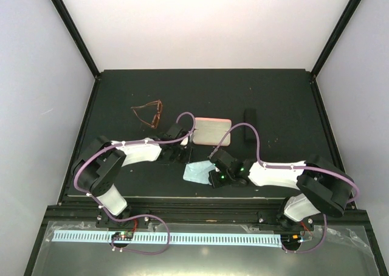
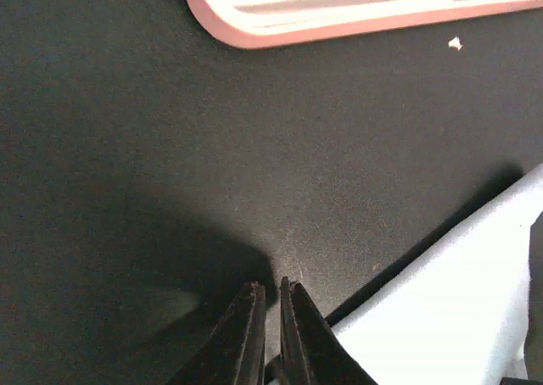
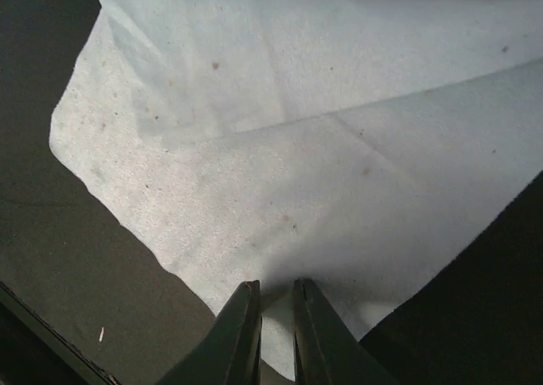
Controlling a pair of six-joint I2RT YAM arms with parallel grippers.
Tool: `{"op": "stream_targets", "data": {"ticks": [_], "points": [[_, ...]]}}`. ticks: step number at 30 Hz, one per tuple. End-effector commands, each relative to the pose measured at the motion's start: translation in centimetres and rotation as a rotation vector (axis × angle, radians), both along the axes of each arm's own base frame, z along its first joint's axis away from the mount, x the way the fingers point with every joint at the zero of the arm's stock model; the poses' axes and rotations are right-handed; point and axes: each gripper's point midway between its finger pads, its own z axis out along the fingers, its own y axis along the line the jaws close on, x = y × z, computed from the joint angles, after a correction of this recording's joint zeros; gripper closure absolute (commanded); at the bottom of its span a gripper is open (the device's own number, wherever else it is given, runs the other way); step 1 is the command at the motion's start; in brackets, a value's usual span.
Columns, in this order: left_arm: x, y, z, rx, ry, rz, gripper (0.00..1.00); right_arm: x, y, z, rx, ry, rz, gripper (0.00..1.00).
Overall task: Organize the sunglasses
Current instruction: Adjust the glasses cleaning cloth at the center of the board.
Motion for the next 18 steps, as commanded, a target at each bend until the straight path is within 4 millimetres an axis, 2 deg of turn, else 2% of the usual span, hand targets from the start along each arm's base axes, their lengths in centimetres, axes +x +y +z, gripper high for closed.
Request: {"op": "stream_targets", "data": {"ticks": [1,3,5,8,12,18], "points": [[1.5,0.6,2.4,0.016,-0.098,0.006,0.92,-1.2,-3.2,-2.0,-0.129,0.051,-0.028,0.85],[0.4,-1.3,4.3,-0.105,-0.105,-0.078,0.91,-1.2,-3.1,-2.0,-0.123,0.054,-0.026,0.85],[-1.7,-3.5,5.9,-0.250,-0.071,-0.191,0.89,-1.2,-3.0,-2.0,-0.118,0.056,-0.026,0.86],[-4.0,-5.2,6.4,-0.365,-0.012,-0.293,0.89,-1.3,-3.0,-2.0,-0.113,0.059,-0.030,0.86],[-5.4,-5.9,4.5,-0.365,0.064,-0.326,0.88,-1.4,-3.0,-2.2,-0.108,0.067,-0.038,0.88],[-6.6,-6.5,1.8,-0.331,0.152,-0.340,0.84,-1.6,-3.2,-2.5,-0.112,0.080,-0.046,0.89]]}}
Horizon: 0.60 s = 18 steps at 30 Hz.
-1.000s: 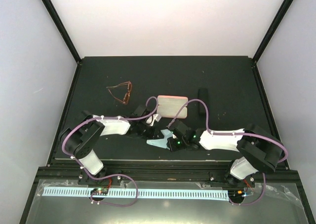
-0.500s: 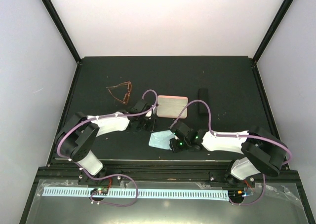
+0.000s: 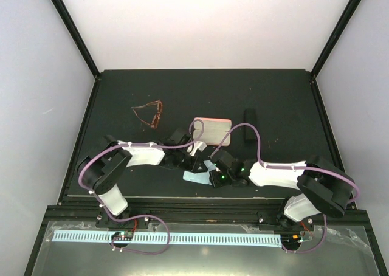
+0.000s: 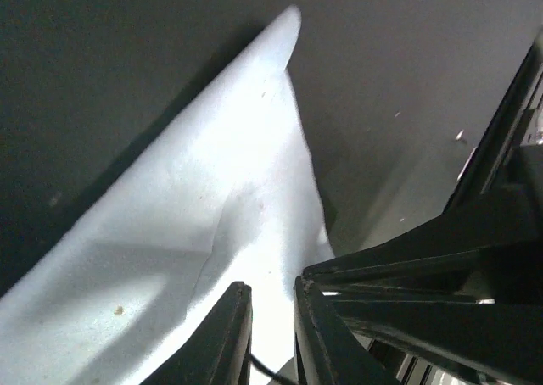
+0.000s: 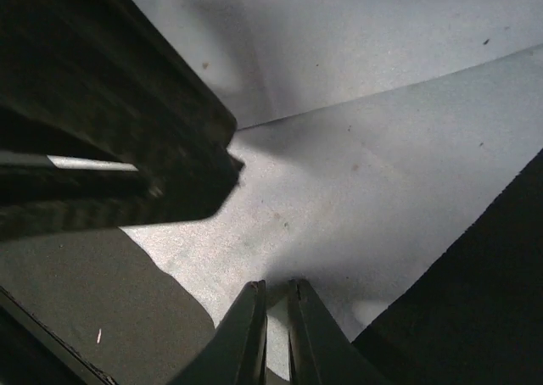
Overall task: Organize the sunglasses
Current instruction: Adjust the glasses cleaning cloth at the center of the board.
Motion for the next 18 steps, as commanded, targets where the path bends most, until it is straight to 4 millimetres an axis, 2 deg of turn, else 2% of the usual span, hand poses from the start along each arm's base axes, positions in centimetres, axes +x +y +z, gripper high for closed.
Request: {"op": "stream_targets", "data": {"ticks": [1,6,10,18], "points": [[-1.1,-1.0,-1.4,-0.008,0.051,-0.056,0.83,-1.5,-2.9,-2.5,-0.110,0.073,-0.030,0.89],[0.0,-0.1,-3.5,0.100,0.024,-0.018,0.83,-1.8,-3.3,-2.9,-0.123,0.084,-0.030,0.89],[3.0,2.7,-4.7,0.311,-0.085,0.097,0.84,-1.9,-3.8,-3.1,-0.142,0.085,-0.035,0.89],[8.8,7.7,-3.0,0.504,-0.266,0.299,0.85,-1.7,-4.5,-3.0,-0.168,0.066,-0.052,0.89]]}}
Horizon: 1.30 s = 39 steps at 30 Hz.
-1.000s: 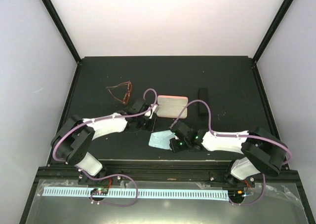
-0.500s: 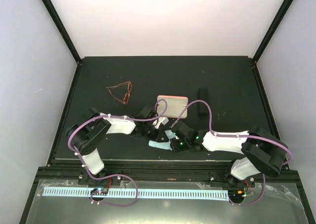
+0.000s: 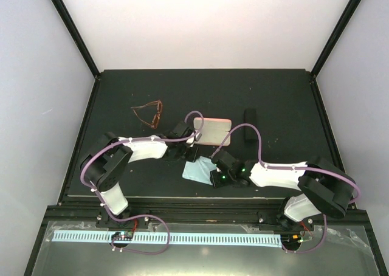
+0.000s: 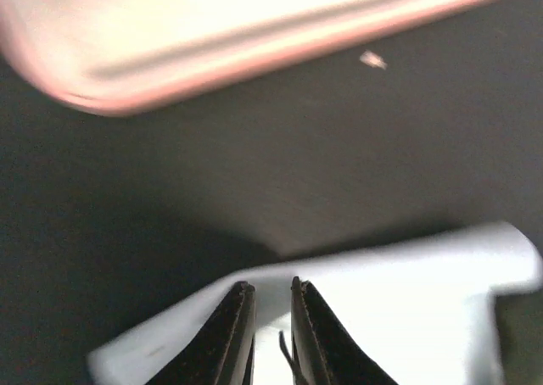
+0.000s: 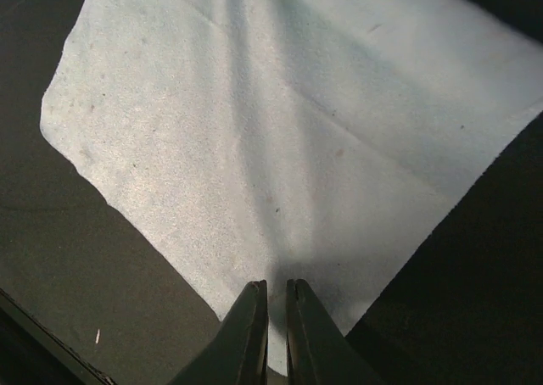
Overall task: Organize the sunglasses
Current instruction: Adjust the glasses cleaning cloth at the center of the board.
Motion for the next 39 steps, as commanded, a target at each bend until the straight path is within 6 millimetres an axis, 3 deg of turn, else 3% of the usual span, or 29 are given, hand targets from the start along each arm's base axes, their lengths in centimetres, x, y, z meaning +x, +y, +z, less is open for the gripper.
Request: {"op": "stream_targets", "data": {"ticks": [1,5,8,13,18,23,28,34,39], "points": [[3.9,5.4,-0.1,0.247,-0.126,0.147,0.86,-1.7,-4.2,-2.8,-0.171,0.064,-0.032,0.89],[5.6,5.2,3.1,0.211,-0.198,0.185,0.84,-1.3,-4.1,-2.4,-0.166,0.048,-0.042,0.89],[5.7,4.4,5.5,0.140,-0.233,0.183,0.79,-0.9,-3.9,-1.6,-0.152,0.025,-0.053,0.88],[3.3,3.3,6.7,0.010,-0.197,0.122,0.74,0.7,-3.1,0.8,-0.099,-0.056,-0.081,0.83],[-1.0,1.2,6.8,-0.216,-0.071,0.035,0.75,2.4,-1.1,3.2,-0.034,-0.121,-0.060,0.79],[-4.4,0.0,5.4,-0.360,0.057,-0.004,0.80,3.7,1.4,3.5,0.040,-0.119,-0.018,0.81],[-6.1,0.2,2.9,-0.334,0.122,0.000,0.83,5.0,3.6,2.6,0.091,-0.082,0.006,0.83],[-7.0,1.9,0.0,-0.217,0.143,0.048,0.85,6.7,2.7,0.4,0.015,-0.052,-0.062,0.86],[-7.4,3.6,-1.8,-0.112,0.147,0.075,0.86,9.1,0.5,0.2,-0.101,-0.155,-0.131,0.85]]}}
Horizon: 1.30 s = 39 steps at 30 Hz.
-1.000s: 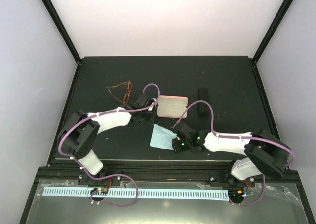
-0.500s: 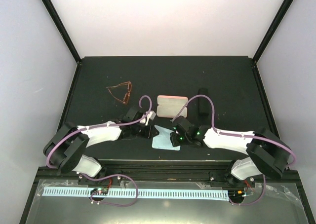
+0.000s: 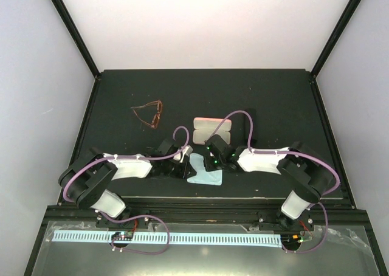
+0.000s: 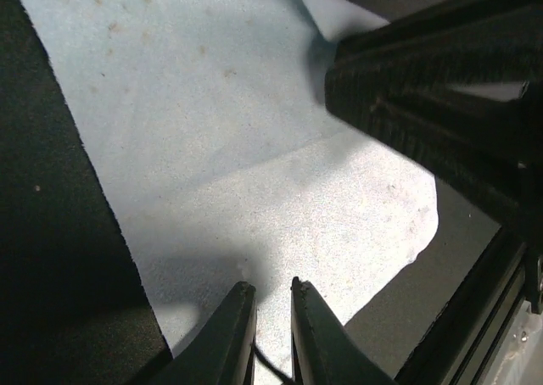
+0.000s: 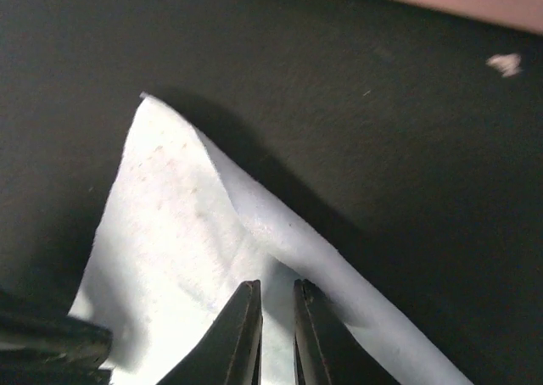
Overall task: Organize the sunglasses
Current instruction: Adjust the glasses cleaning cloth at the center of the board.
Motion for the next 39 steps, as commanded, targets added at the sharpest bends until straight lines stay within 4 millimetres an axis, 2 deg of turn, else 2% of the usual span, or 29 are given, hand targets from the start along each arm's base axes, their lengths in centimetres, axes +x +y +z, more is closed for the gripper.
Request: {"op": "stream_targets", "data": {"ticks": [1,6,9,11,14,16,19,22,27,34,39], "points": [[-0.5,1.6,-1.9,0.104,0.006,0.016,0.86,2.8,-2.5,0.1,-0.127,-0.119,-0.082,0.85],[-0.6,1.4,-1.5,0.087,-0.001,0.004,0.85,5.4,-4.1,0.8,-0.224,-0.215,-0.132,0.82],[0.0,0.5,0.3,0.038,-0.028,-0.003,0.83,6.1,-4.5,1.9,-0.245,-0.260,-0.147,0.78],[0.6,-0.1,1.7,0.011,-0.059,0.001,0.76,6.1,-4.7,2.8,-0.237,-0.277,-0.153,0.74],[2.3,0.0,3.5,0.035,-0.115,0.047,0.63,5.7,-5.5,3.5,-0.236,-0.284,-0.168,0.63],[4.6,1.3,4.2,0.137,-0.172,0.132,0.52,5.2,-6.1,3.4,-0.241,-0.276,-0.182,0.57],[6.9,2.8,4.9,0.254,-0.225,0.190,0.48,4.9,-7.0,3.0,-0.257,-0.266,-0.202,0.53],[8.2,2.9,4.7,0.297,-0.236,0.185,0.47,4.8,-7.1,2.4,-0.253,-0.241,-0.197,0.54],[9.6,3.1,2.9,0.361,-0.207,0.174,0.53,4.4,-6.4,1.3,-0.215,-0.184,-0.175,0.60],[9.4,1.6,0.8,0.333,-0.137,0.108,0.61,3.7,-6.3,-0.1,-0.224,-0.130,-0.164,0.69],[9.4,1.8,0.1,0.354,-0.119,0.104,0.63,3.2,-6.6,-0.9,-0.240,-0.099,-0.151,0.73]]}}
